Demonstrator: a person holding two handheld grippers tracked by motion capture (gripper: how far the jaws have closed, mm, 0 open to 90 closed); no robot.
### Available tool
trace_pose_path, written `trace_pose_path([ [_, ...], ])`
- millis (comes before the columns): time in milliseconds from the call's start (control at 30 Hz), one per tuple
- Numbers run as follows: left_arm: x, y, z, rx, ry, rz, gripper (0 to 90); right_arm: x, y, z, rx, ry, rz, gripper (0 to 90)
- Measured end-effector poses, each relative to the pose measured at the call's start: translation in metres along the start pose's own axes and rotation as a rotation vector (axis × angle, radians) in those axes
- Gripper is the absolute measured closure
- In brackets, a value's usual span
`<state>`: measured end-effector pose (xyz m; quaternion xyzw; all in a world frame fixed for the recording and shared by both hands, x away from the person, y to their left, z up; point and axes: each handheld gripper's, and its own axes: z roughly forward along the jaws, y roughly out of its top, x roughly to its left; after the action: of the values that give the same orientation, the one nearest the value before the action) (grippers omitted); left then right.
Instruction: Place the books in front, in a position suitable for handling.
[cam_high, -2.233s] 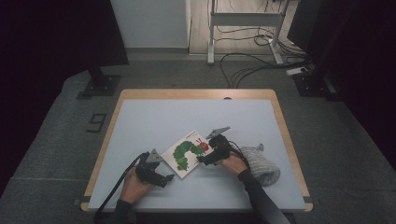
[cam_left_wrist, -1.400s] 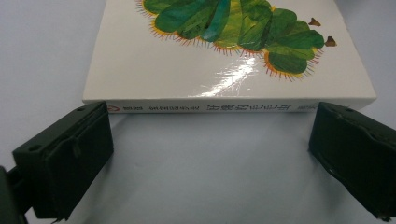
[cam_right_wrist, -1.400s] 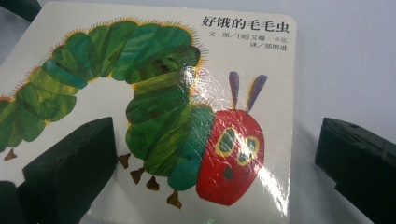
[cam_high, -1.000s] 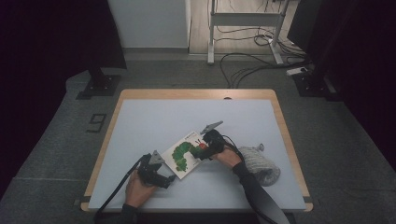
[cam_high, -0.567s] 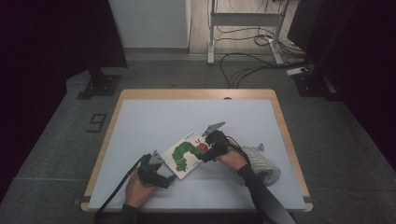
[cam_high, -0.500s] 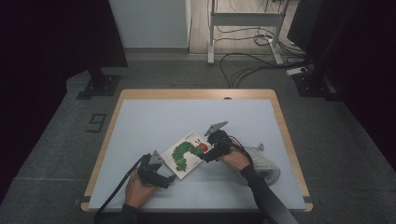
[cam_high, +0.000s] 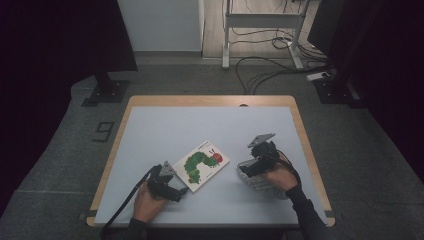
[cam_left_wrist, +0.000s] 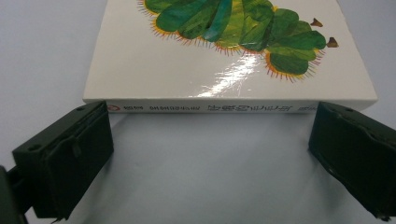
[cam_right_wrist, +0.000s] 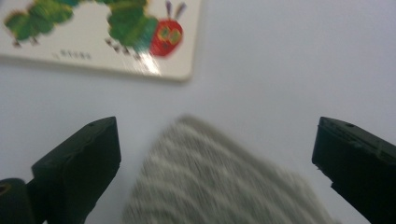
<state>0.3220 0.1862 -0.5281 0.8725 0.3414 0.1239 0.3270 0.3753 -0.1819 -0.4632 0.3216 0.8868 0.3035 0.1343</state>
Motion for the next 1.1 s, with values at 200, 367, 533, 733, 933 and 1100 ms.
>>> trace_pose_path([
  [200, 0.0, 0.0, 0.0, 0.0, -0.002, -0.002, 0.0, -0.01, -0.032, -0.02, 0.027, -0.041, 0.056, 0.0],
  [367, 0.0, 0.0, -0.001, -0.002, 0.001, -0.004, 0.0, -0.016, -0.059, -0.022, 0.062, -0.027, 0.101, 0.0],
  [533, 0.004, -0.005, -0.007, 0.007, 0.009, -0.006, 0.0, -0.018, -0.079, -0.01, 0.115, 0.002, 0.151, 3.8],
  [733, 0.015, -0.012, -0.024, -0.014, 0.048, -0.038, 0.0, -0.018, -0.086, -0.009, 0.081, 0.079, 0.195, 29.7],
  [933, 0.028, -0.025, -0.033, -0.013, 0.088, -0.083, 0.0, -0.014, -0.087, -0.014, 0.051, 0.145, 0.183, 58.9],
  [1100, 0.033, -0.031, -0.029, -0.001, 0.098, -0.095, 0.0, -0.012, -0.085, -0.017, 0.042, 0.141, 0.169, 64.3],
])
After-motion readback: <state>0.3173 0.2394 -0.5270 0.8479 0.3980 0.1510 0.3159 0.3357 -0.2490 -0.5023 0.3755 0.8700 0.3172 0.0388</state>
